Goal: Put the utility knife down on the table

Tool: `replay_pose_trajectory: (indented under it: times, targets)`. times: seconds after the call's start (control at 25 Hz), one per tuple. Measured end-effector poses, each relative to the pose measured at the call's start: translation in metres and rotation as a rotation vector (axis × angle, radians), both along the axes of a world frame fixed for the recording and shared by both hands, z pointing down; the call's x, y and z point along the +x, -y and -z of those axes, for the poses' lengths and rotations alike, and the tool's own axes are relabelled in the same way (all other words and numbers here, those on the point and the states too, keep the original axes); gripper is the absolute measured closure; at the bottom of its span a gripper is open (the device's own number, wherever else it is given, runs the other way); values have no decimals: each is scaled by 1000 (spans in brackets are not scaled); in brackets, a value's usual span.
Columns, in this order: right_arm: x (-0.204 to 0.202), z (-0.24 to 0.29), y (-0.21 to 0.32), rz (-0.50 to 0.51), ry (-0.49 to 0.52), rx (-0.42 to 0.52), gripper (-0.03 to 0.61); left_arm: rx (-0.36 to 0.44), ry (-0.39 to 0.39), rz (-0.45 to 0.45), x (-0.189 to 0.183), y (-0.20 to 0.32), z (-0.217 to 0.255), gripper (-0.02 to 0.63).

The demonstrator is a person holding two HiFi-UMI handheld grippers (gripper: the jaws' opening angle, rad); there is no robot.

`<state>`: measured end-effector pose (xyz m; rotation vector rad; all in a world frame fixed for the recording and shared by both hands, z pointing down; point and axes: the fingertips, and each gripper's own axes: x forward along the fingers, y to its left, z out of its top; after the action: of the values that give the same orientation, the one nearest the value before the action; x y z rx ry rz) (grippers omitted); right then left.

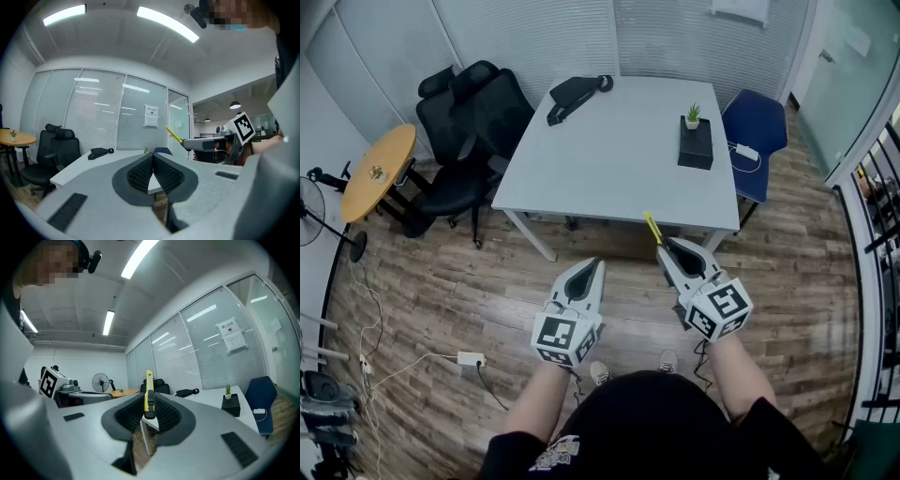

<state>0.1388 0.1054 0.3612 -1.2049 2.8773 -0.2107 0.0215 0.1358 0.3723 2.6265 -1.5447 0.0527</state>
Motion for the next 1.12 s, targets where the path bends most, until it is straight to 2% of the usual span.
replay_pose_trajectory:
  times: [0.64, 1.12]
  targets:
    - [-11, -1, 3, 5, 31, -17, 508, -2, -16, 13, -14, 0, -2, 608]
    - [-53, -7, 1, -12, 16, -33, 509, -9, -32, 8, -59, -3, -8, 609]
